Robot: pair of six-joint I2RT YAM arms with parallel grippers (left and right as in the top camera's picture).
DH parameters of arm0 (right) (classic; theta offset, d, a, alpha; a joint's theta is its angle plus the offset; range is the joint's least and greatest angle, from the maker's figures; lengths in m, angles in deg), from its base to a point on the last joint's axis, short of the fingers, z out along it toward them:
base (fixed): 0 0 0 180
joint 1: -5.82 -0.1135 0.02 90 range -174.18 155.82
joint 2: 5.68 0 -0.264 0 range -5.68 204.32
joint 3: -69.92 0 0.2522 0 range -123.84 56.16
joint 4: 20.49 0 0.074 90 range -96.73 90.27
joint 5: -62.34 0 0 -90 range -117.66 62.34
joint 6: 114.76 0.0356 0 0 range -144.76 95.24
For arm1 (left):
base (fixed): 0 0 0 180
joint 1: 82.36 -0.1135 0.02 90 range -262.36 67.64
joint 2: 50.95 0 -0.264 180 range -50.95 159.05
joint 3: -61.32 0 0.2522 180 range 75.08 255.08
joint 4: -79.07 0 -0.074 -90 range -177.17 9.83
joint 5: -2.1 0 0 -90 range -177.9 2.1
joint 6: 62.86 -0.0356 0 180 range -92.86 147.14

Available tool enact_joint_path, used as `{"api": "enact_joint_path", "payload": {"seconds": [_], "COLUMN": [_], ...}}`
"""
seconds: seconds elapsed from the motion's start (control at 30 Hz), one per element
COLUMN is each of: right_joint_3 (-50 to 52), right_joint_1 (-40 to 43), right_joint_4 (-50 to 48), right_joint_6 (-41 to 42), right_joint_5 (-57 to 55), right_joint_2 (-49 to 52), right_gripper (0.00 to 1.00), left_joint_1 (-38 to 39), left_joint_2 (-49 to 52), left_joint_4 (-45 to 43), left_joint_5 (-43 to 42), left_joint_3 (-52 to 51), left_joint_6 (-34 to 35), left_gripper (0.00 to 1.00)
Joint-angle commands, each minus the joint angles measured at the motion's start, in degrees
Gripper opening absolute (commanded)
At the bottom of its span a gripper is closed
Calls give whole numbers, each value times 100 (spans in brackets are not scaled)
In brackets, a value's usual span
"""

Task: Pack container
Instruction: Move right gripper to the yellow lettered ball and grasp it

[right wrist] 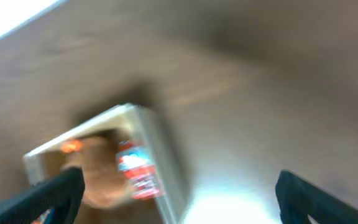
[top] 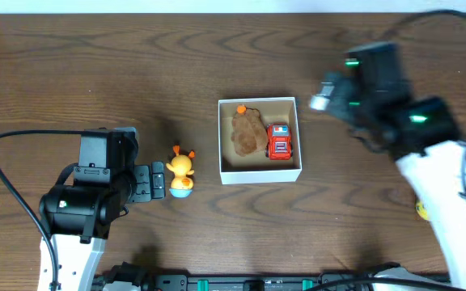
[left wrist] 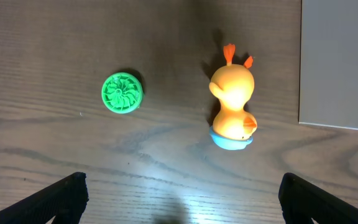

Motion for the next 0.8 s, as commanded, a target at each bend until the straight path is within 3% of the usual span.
{"api": "enact_joint_path", "payload": {"seconds": [0.0,0.13,0.27,0.77], "right_joint_3": [42,273,938,3674], "right_joint_1": [964,2175,3088,4688], "right_joint_4": [540,1134,1034,-1244], "right_joint_6": [116,116,118,63], "right_joint_5": [-118,-114,-90,-94], "right_joint_2": [-79,-52,-52,-52], "right_gripper": [99,99,99,99], "left_joint_1": [-28,-28,-28,-28], "left_joint_2": [15,15,15,15], "left_joint_4": [13,11,11,22], "left_joint_5": [9,9,9,9], "left_joint_3": [94,94,94,94], "left_joint_6": [52,52,52,52], "left_gripper": [98,98,98,98]}}
